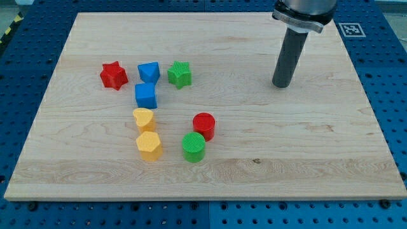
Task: Move the yellow heart to the top left of the yellow hexagon
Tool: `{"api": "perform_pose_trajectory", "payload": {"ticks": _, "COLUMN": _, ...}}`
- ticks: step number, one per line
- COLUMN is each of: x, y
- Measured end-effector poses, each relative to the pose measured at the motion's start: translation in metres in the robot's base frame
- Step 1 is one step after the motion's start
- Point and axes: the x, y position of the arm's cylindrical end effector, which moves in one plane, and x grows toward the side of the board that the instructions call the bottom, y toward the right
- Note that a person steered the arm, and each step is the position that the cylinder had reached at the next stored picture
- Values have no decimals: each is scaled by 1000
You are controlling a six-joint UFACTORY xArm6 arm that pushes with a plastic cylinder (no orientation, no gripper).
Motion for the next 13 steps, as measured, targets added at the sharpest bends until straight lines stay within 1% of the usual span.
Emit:
{"api": "perform_pose_trajectory", "payload": {"ticks": 3, "x": 0, "y": 3}}
{"api": "perform_pose_trajectory", "payload": {"ticks": 5, "x": 10, "y": 1}}
{"api": "perform_pose_trajectory", "payload": {"ticks": 6, "x": 20, "y": -24}}
{"api": "perform_pose_trajectory", "payload": {"ticks": 7, "x": 30, "y": -70}}
{"api": "perform_pose_trajectory", "payload": {"ticks": 8, "x": 30, "y": -81}}
{"api": "perform_pose_trajectory", "payload": {"ticks": 9, "x": 33, "y": -109}}
{"api": "perform_pose_trajectory", "payload": {"ticks": 10, "x": 41, "y": -126}}
{"api": "perform_pose_trajectory", "payload": {"ticks": 11, "x": 41, "y": -126}}
{"api": "perform_pose_trajectory", "payload": {"ticks": 13, "x": 56, "y": -148}}
